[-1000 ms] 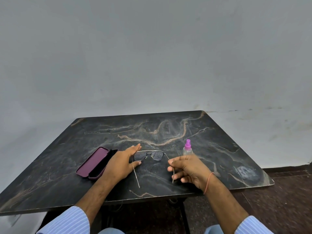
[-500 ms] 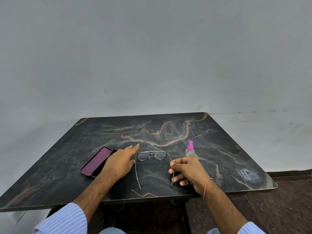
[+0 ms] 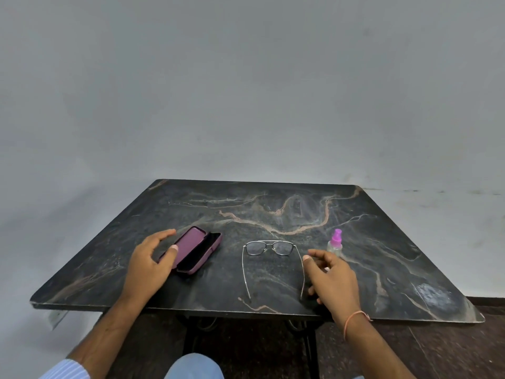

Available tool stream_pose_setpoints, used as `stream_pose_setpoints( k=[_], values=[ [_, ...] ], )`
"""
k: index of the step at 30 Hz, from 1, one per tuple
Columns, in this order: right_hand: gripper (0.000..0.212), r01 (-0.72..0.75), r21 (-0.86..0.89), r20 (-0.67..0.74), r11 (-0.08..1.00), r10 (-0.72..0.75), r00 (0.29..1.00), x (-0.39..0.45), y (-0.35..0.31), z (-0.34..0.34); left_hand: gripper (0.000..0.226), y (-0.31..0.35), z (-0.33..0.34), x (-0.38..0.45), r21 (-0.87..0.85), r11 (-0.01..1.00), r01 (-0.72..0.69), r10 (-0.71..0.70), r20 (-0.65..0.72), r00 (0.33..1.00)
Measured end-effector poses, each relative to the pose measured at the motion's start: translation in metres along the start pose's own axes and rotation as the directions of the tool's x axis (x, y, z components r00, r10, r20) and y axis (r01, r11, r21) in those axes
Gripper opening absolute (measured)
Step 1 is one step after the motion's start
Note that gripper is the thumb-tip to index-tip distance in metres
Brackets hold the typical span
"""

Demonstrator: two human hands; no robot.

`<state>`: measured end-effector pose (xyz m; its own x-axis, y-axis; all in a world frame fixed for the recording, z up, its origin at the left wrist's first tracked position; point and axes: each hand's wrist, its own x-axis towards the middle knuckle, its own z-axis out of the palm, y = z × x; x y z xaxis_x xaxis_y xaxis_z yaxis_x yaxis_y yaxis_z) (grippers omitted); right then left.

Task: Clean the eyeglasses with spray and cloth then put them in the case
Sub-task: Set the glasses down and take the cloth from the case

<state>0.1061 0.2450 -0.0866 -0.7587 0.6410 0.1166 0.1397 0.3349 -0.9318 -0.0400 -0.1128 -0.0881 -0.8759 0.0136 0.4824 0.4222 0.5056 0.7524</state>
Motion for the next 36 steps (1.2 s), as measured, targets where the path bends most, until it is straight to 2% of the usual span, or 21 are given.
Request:
stream_pose_setpoints(
  k=[2, 5, 8, 11, 15, 17, 24, 28, 33, 36],
  values=[
    [0.021, 0.129, -0.213, -0.093, 0.968, -0.152, 0.984, -0.008, 0.000, 0.004, 0.032, -0.003, 0.000, 0.002, -0.003, 0.998, 0.068, -0.067, 0.063, 0.996],
    [0.023, 0.296, -0.369, -0.033, 0.881, -0.330, 0.943, -0.023, -0.007, 0.015, 0.032, -0.004, 0.001, 0.004, 0.090, 0.992, 0.091, -0.104, 0.152, 0.983],
    [0.020, 0.446, -0.405, 0.074, 0.798, -0.457, 0.886, -0.029, -0.022, 0.032, 0.051, -0.001, 0.000, 0.000, 0.218, 0.973, 0.074, -0.126, 0.234, 0.964],
    [0.020, 0.555, -0.436, 0.194, 0.708, -0.529, 0.826, -0.028, -0.046, 0.055, 0.081, 0.000, -0.002, -0.003, 0.277, 0.960, 0.039, -0.127, 0.308, 0.943],
    [0.032, 0.566, -0.645, 0.392, 0.513, -0.413, 0.822, -0.017, -0.074, 0.087, 0.095, 0.001, -0.004, -0.005, 0.280, 0.960, 0.005, -0.101, 0.332, 0.938],
    [0.033, 0.575, -0.677, 0.450, 0.459, -0.361, 0.817, -0.012, -0.084, 0.100, 0.097, 0.000, -0.004, -0.004, 0.275, 0.961, 0.008, -0.101, 0.327, 0.940],
    [0.027, 0.673, -0.599, 0.536, 0.434, -0.407, 0.739, -0.007, -0.107, 0.139, 0.104, 0.003, -0.005, -0.006, 0.263, 0.965, -0.003, -0.077, 0.294, 0.953],
    [0.029, 0.721, -0.537, 0.625, 0.438, -0.367, 0.689, -0.007, -0.125, 0.164, 0.106, 0.003, -0.006, -0.008, 0.275, 0.960, -0.051, -0.027, 0.273, 0.962],
    [0.037, 0.656, -0.646, 0.626, 0.391, -0.220, 0.748, -0.003, -0.135, 0.191, 0.104, 0.002, -0.004, -0.010, 0.287, 0.952, -0.110, 0.037, 0.246, 0.969],
    [0.032, 0.602, -0.666, 0.600, 0.440, -0.162, 0.783, -0.001, -0.134, 0.200, 0.105, 0.000, -0.004, -0.010, 0.292, 0.950, -0.113, 0.044, 0.235, 0.971]
  ],
)
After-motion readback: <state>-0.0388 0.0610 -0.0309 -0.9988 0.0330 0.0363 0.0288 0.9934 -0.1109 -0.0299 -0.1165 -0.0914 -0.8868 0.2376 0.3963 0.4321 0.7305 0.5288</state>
